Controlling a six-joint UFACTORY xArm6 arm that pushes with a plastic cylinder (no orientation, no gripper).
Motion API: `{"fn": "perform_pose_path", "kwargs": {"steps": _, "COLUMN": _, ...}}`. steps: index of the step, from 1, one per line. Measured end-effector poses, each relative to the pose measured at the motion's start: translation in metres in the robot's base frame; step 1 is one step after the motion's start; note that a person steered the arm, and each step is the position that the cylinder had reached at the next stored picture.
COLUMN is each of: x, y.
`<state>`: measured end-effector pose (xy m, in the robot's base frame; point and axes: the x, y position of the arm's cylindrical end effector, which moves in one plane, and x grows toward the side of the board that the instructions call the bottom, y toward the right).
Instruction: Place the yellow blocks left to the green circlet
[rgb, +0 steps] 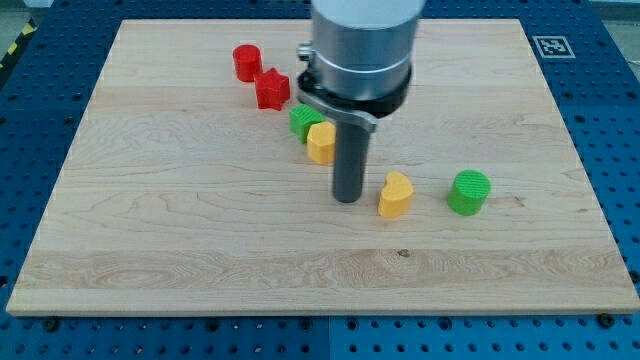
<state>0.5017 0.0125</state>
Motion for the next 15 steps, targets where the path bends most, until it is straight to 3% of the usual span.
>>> {"fn": "perform_pose_path", "kwargs": {"steps": 2, "x": 0.001, "y": -0.029}}
{"fn": "perform_pose_path", "kwargs": {"steps": 5, "x": -0.037, "y": 0.037}}
{"fn": "perform_pose_path", "kwargs": {"steps": 7, "x": -0.1, "y": 0.045}}
{"fn": "perform_pose_path", "kwargs": {"steps": 9, "x": -0.103, "y": -0.018}}
{"fn": "perform_pose_path", "kwargs": {"steps": 11, "x": -0.103, "y": 0.005}}
{"fn": "perform_pose_path", "kwargs": {"steps": 13, "x": -0.097, "y": -0.011}}
{"fn": "perform_pose_path", "kwargs": {"steps": 15, "x": -0.058, "y": -0.011}}
